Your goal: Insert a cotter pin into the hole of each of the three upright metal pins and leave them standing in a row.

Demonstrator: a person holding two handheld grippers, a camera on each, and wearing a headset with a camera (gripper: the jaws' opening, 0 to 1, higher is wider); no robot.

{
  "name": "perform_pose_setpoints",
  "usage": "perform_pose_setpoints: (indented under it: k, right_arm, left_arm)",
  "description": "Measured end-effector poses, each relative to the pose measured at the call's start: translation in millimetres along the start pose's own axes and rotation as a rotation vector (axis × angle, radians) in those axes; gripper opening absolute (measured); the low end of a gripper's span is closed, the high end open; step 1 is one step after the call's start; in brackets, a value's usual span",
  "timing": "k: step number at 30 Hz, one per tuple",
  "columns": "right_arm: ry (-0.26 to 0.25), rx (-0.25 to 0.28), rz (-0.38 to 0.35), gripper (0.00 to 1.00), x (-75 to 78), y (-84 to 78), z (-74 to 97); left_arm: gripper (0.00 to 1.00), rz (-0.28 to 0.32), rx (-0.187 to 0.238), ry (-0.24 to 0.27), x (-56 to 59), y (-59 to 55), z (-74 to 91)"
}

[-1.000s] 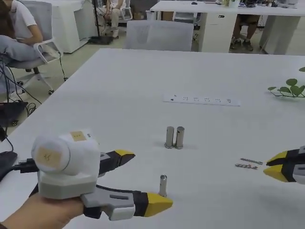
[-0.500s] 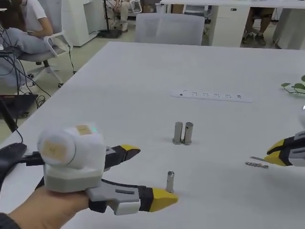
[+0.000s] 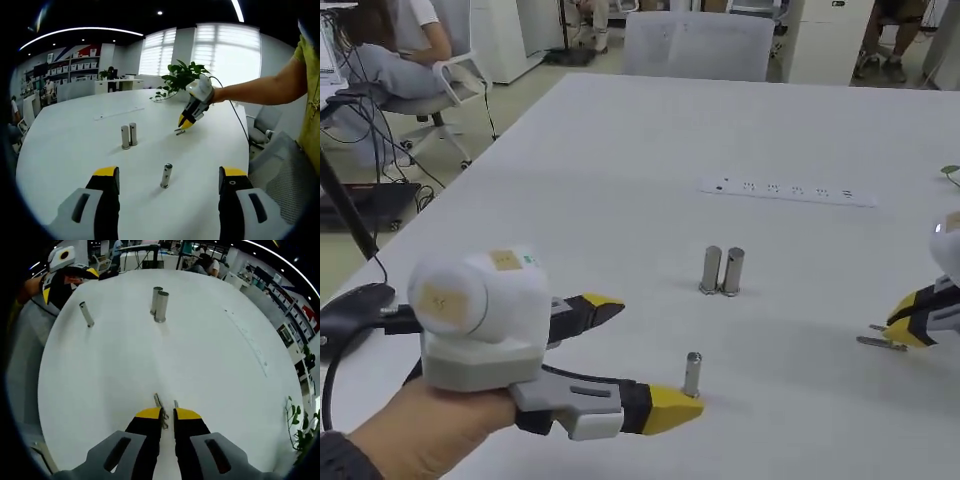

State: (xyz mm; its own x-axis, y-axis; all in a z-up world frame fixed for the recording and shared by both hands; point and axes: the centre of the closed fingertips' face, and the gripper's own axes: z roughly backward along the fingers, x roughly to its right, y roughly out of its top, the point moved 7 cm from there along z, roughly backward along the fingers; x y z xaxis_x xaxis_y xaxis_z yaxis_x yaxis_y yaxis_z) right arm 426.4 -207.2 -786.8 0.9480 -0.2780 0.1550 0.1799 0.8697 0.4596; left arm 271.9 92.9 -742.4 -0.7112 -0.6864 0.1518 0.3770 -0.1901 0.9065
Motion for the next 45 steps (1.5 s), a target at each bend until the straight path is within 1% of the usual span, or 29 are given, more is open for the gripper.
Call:
perform_pose_setpoints:
  k: [2, 5, 9, 13, 18, 20, 22, 25, 31, 35, 37, 43, 45]
  right_arm:
    - [0.006, -0.020, 0.024, 0.10, 1.9, 0.3, -1.3]
    - [0.022, -0.027, 0.035, 0.09, 3.5, 1.0, -2.3]
    - [0.060, -0.042, 0.049, 0.07, 3.0, 1.5, -4.6]
    - [0.075, -0.077, 0.087, 0.06, 4.0, 1.1, -8.2]
    - [0.101, -0.088, 0.097, 0.06, 3.1, 2.2, -10.4]
    - [0.110, -0.104, 0.104, 0.05, 2.5, 1.0, -11.4]
    - [0.115, -0.100, 0.109, 0.06, 2.9, 2.0, -11.5]
    - [0.131, -0.113, 0.120, 0.06, 2.2, 2.3, -11.6]
    - [0.135, -0.135, 0.164, 0.05, 1.9, 4.0, -12.0]
    - [0.113, -0.145, 0.195, 0.05, 4.8, 4.5, -12.4]
    - [0.120, -0.147, 0.195, 0.05, 3.9, 4.6, -12.6]
    - [0.110, -0.155, 0.215, 0.05, 4.9, 5.2, -12.6]
    - [0.114, -0.160, 0.222, 0.05, 4.9, 4.8, -12.5]
  left_arm:
    - [0.81, 0.003, -0.001, 0.001, -0.7, -0.1, -0.1]
    - [0.81, 0.006, -0.003, 0.003, -1.3, -0.5, -0.1]
    - [0.81, 0.011, -0.004, 0.008, -3.2, -1.2, 0.4]
    - [0.81, 0.015, -0.005, 0.011, -4.3, -1.8, 0.4]
    - [0.81, 0.020, -0.007, 0.014, -5.0, -2.3, 0.2]
    - [0.81, 0.022, -0.007, 0.015, -5.1, -2.5, 0.3]
    - [0.81, 0.024, -0.006, 0.016, -5.5, -2.5, 0.5]
    - [0.80, 0.027, -0.005, 0.018, -6.0, -2.4, 0.6]
    - [0.80, 0.031, -0.002, 0.021, -6.5, -2.0, 1.1]
    - [0.80, 0.033, -0.002, 0.020, -6.2, -2.0, 1.1]
    - [0.80, 0.031, -0.003, 0.020, -6.2, -2.2, 1.0]
    - [0.80, 0.033, -0.001, 0.021, -6.8, -1.9, 1.3]
    - [0.80, 0.033, 0.000, 0.021, -6.7, -1.8, 1.4]
